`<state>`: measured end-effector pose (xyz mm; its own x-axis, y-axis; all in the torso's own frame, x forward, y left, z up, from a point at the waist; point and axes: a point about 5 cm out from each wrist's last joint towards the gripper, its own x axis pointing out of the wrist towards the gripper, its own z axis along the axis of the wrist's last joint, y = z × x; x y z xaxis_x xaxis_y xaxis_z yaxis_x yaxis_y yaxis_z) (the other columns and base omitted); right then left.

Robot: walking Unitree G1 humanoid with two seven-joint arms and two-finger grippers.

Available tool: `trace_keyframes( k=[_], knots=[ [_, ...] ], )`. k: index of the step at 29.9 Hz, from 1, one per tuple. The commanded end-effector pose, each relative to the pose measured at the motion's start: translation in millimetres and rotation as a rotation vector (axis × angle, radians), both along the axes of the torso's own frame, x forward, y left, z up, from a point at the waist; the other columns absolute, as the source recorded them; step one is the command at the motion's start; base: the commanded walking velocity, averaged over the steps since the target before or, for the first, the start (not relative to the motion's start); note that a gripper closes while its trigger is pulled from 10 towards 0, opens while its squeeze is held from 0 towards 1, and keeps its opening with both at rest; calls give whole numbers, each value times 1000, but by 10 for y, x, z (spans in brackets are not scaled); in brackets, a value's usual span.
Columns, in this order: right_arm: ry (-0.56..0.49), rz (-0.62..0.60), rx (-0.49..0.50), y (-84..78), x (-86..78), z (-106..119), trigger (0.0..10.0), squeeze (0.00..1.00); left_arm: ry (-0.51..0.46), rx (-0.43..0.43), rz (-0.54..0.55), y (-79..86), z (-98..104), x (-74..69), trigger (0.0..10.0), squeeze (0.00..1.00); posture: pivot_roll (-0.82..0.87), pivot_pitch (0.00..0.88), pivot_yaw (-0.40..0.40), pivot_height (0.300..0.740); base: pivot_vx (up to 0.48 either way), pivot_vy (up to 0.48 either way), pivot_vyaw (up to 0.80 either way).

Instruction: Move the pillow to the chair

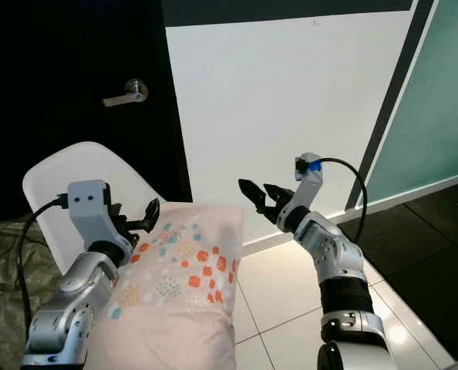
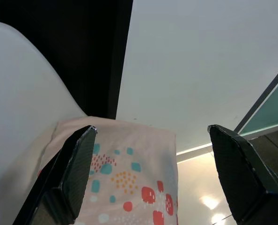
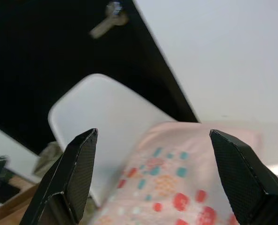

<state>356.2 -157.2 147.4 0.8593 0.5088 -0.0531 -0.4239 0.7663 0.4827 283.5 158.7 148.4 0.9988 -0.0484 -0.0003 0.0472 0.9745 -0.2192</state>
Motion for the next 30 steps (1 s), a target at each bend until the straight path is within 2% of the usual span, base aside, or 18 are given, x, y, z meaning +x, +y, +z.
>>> trace_keyframes(
  k=[1,3,6,7,9,10,11,12,14,16,24,26,27,30],
  knots=[
    [17,-24,-25,-27,12,-45,10000,0,36,10,13,42,-74,-5,10000,0,-118,0,-19,740,0,0,0],
    [36,-79,-41,-159,0,-104,10000,0,50,31,5,41,-88,-21,10000,0,-104,0,-18,740,-409,0,0],
    [44,-96,-45,-207,-9,-126,10000,0,53,40,-1,35,-89,-28,10000,0,-102,0,-18,740,-480,0,0],
    [59,-122,-62,-282,-28,-174,10000,0,50,43,-6,22,-89,-41,10000,0,-92,0,-25,740,-480,0,0],
    [106,-179,-107,-461,-81,-318,10000,0,54,44,-5,2,-99,-60,10000,0,-93,0,-32,740,0,0,0],
    [106,-179,-107,-461,-81,-318,10000,0,54,44,-5,2,-99,-60,10000,0,-93,0,-32,740,0,0,0],
    [130,-211,-128,-556,-114,-391,10000,0,54,38,-5,-9,-105,-66,10000,0,-96,0,-39,740,0,0,0],
    [130,-211,-128,-556,-114,-391,10000,0,54,38,-5,-9,-105,-66,10000,0,-96,0,-39,740,0,0,0],
    [155,-255,-147,-685,-160,-458,10000,0,57,27,-6,-30,-125,-67,10000,0,-104,0,-43,740,0,0,0],
    [155,-273,-154,-741,-168,-459,10000,0,60,22,-8,-39,-143,-62,10000,0,-110,0,-43,740,0,0,0],
    [155,-297,-169,-797,-161,-465,10000,0,90,25,13,46,-250,-62,10000,0,-112,0,-48,740,0,0,0],
    [173,-319,-187,-845,-183,-525,10000,0,136,36,34,126,-400,-93,10000,0,-116,0,-47,740,0,0,0],
    [173,-319,-187,-845,-183,-525,10000,0,136,36,34,126,-400,-93,10000,0,-116,0,-47,740,0,0,0],
    [223,-364,-215,-949,-274,-683,10000,0,258,79,69,262,-773,-199,10000,0,-120,0,-38,740,0,0,0]
  ],
)
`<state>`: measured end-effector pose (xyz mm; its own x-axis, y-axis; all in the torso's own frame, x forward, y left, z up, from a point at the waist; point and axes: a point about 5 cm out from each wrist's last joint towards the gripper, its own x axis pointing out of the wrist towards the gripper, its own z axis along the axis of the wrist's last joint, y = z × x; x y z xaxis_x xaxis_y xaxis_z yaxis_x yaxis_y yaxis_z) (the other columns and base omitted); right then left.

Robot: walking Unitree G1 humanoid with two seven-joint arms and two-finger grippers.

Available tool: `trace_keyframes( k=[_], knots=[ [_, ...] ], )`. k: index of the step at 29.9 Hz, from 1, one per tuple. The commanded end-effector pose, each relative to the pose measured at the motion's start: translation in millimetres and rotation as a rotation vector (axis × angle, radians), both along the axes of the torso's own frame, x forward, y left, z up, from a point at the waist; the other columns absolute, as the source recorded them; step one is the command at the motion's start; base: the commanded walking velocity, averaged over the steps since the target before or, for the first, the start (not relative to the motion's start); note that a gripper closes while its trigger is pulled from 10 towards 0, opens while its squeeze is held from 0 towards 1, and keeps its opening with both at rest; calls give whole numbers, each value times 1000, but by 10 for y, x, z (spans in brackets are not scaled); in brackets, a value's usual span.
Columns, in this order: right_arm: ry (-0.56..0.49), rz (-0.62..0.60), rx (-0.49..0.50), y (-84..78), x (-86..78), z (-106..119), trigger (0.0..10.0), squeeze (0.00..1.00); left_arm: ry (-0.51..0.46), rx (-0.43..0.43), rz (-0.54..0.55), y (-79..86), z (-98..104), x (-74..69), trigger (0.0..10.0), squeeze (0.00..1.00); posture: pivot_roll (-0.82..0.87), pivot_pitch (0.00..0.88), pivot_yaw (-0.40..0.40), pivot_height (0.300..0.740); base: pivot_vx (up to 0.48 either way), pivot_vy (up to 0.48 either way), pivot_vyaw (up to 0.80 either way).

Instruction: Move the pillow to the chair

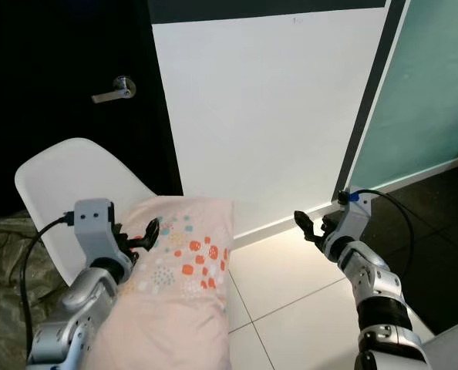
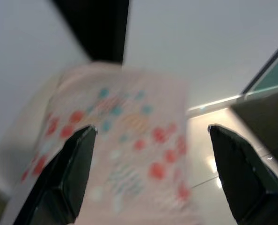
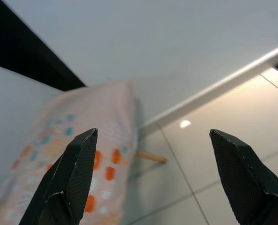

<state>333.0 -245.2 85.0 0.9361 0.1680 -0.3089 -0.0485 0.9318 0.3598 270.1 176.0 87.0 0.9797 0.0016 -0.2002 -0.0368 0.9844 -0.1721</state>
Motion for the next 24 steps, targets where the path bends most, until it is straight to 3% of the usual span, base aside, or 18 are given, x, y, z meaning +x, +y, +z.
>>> trace_keyframes(
  k=[1,16,24],
  knots=[
    [30,-40,-19,-89,-71,-99,10000,0,82,27,27,100,-231,-94,10000,0,-121,0,-36,740,0,0,0],
    [111,-84,-51,-231,-285,-392,10000,0,125,-1,41,164,-486,-260,10000,0,-115,0,-46,740,0,0,0],
    [150,-89,-68,-225,-376,-536,10000,0,202,-3,63,159,-777,-400,10000,0,-126,0,-43,740,0,0,0]
  ],
)
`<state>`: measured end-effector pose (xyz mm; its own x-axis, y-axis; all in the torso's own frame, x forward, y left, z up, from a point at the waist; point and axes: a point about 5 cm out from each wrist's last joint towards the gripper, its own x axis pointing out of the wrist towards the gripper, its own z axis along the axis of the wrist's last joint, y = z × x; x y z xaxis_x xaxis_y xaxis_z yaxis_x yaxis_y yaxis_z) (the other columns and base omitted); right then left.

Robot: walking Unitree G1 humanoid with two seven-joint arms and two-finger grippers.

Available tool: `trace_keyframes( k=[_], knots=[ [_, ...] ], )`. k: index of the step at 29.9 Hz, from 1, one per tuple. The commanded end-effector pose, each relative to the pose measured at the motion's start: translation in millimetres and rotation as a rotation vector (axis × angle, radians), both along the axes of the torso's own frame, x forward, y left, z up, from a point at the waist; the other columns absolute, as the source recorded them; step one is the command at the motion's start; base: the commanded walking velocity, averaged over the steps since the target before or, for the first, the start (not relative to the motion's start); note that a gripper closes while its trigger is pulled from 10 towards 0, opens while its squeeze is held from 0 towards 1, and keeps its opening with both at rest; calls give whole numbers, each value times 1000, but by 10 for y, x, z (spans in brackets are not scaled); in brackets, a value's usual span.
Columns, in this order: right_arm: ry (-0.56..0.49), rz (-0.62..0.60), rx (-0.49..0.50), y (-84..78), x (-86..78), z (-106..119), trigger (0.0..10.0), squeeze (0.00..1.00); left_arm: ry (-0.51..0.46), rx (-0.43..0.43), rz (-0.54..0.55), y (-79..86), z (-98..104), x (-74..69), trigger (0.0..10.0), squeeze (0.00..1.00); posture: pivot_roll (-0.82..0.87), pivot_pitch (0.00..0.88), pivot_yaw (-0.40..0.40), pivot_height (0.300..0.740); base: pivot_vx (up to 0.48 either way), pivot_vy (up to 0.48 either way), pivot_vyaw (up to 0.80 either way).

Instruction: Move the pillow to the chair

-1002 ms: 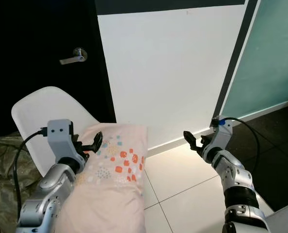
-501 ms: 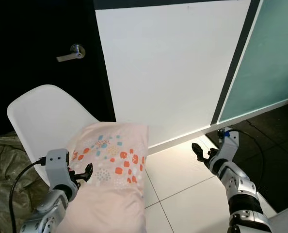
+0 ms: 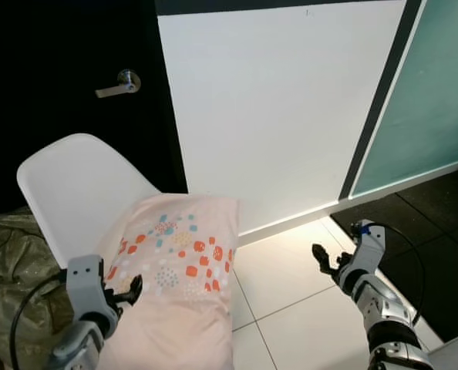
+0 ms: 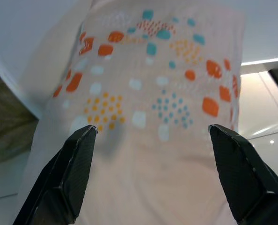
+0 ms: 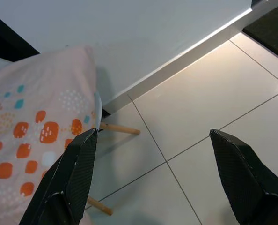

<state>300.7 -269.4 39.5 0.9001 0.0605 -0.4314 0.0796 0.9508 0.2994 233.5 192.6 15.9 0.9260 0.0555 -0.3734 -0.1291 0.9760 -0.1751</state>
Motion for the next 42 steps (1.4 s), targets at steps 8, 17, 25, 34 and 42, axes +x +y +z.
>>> trace_keyframes(
  k=[8,17,25,34,42],
  knots=[
    [76,-2,-7,33,-178,-239,10000,0,73,63,0,7,-201,-101,10000,0,-114,0,-30,740,-240,0,0],
    [116,-8,-7,49,-283,-357,10000,0,94,57,12,1,-282,-147,10000,0,-97,0,-37,740,-456,0,0],
    [126,-7,-13,61,-300,-386,10000,0,115,53,13,-18,-356,-184,10000,0,-97,0,-37,740,-461,0,0],
    [163,-15,-26,23,-420,-481,10000,0,125,46,22,-12,-415,-221,10000,0,-98,0,-35,740,-459,0,0],
    [163,-12,-27,25,-422,-485,10000,0,88,14,42,18,-395,-186,10000,0,-111,0,-34,740,-110,0,0]
  ],
)
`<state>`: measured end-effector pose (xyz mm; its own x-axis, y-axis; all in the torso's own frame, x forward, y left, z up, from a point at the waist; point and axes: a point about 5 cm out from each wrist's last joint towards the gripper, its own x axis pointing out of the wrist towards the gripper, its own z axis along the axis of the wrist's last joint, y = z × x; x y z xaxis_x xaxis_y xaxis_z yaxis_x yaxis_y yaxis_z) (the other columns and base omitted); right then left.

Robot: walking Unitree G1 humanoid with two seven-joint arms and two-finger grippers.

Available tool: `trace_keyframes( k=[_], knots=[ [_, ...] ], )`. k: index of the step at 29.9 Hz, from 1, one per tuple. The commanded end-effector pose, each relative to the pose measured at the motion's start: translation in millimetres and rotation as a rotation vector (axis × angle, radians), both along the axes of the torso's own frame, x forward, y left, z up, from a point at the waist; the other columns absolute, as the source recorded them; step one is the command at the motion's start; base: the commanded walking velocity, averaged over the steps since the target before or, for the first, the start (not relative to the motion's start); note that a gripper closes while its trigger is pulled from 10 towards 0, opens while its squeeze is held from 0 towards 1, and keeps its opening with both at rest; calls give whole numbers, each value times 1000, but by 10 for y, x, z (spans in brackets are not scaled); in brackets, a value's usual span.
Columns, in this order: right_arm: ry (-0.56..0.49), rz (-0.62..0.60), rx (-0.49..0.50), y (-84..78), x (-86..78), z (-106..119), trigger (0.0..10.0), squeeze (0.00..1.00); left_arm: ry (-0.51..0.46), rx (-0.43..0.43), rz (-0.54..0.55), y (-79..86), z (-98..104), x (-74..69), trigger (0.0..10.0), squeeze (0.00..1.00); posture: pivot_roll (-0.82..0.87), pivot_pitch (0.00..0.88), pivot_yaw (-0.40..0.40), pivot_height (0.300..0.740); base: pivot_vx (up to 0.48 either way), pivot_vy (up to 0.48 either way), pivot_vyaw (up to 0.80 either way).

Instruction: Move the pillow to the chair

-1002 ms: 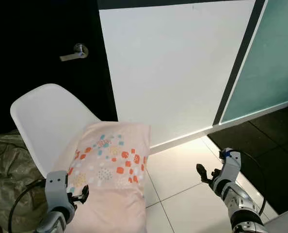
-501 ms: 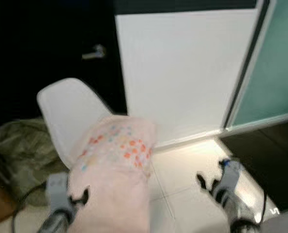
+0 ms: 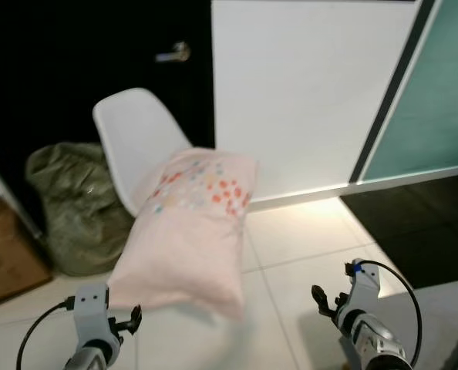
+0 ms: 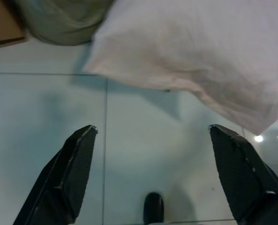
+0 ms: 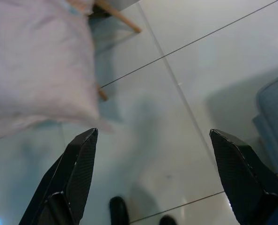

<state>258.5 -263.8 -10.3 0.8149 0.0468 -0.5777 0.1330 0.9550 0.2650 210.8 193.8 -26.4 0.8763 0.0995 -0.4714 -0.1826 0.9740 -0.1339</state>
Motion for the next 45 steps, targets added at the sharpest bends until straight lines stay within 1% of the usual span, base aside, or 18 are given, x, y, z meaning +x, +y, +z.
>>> trace_keyframes(
  k=[1,11,17,25,28,29,30,32,33,34,35,36,37,40,42,43,44,45],
  knots=[
    [-8,-6,-9,-31,2,15,10000,0,-23,-15,8,5,25,40,10000,0,-111,0,-34,740,0,0,0],
    [-2,12,-9,-23,1,9,10000,0,-66,-13,-17,20,58,107,10000,0,-108,0,-46,740,0,0,0],
    [-12,14,-5,-14,31,32,10000,0,-76,-22,-16,32,69,127,10000,0,-118,0,-44,740,0,-375,0],
    [-11,16,-6,-28,4,18,10000,0,-148,-8,51,185,244,225,10000,0,-122,0,-36,740,0,0,0],
    [-4,12,-9,-56,-20,10,10000,0,-222,24,135,513,467,351,10000,0,-110,0,-47,740,0,0,0],
    [-4,12,-9,-56,-20,10,10000,0,-222,24,135,513,467,351,10000,0,-110,0,-47,740,0,0,0],
    [-1,16,-12,-63,-28,7,10000,0,-235,37,164,646,525,387,10000,0,-116,0,-50,740,0,0,0],
    [2,21,-15,-67,-34,5,10000,0,-241,49,188,765,569,414,10000,0,-116,0,-50,740,0,0,0],
    [0,20,-17,-79,-29,15,10000,0,-237,48,208,863,584,433,10000,0,-133,0,-51,740,0,0,0],
    [0,20,-17,-79,-29,15,10000,0,-237,48,208,863,584,433,10000,0,-133,0,-51,740,0,0,0],
    [-6,17,-24,-118,-24,38,10000,0,-225,22,234,1025,612,486,10000,0,-153,0,-50,740,0,0,0],
    [-6,17,-24,-118,-24,38,10000,0,-225,22,234,1025,612,486,10000,0,-153,0,-50,740,0,0,0],
    [-7,13,-30,-155,-39,45,10000,0,-218,14,234,1107,647,538,10000,0,-161,0,-50,740,0,0,0],
    [-6,11,-32,-170,-50,45,10000,0,-213,13,236,1140,663,560,10000,0,-161,0,-50,740,0,0,0],
    [8,6,-45,-235,-117,25,10000,0,-200,8,249,1229,701,599,10000,0,-186,0,-55,740,0,0,0],
    [8,6,-45,-235,-117,25,10000,0,-200,8,249,1229,701,599,10000,0,-186,0,-55,740,0,0,0],
    [24,6,-57,-280,-185,-3,10000,0,-176,-8,268,1313,716,610,10000,0,-199,0,-56,740,0,0,0],
    [31,5,-61,-297,-216,-17,10000,0,-165,-13,275,1347,716,607,10000,0,-205,0,-58,740,0,0,0]
  ],
)
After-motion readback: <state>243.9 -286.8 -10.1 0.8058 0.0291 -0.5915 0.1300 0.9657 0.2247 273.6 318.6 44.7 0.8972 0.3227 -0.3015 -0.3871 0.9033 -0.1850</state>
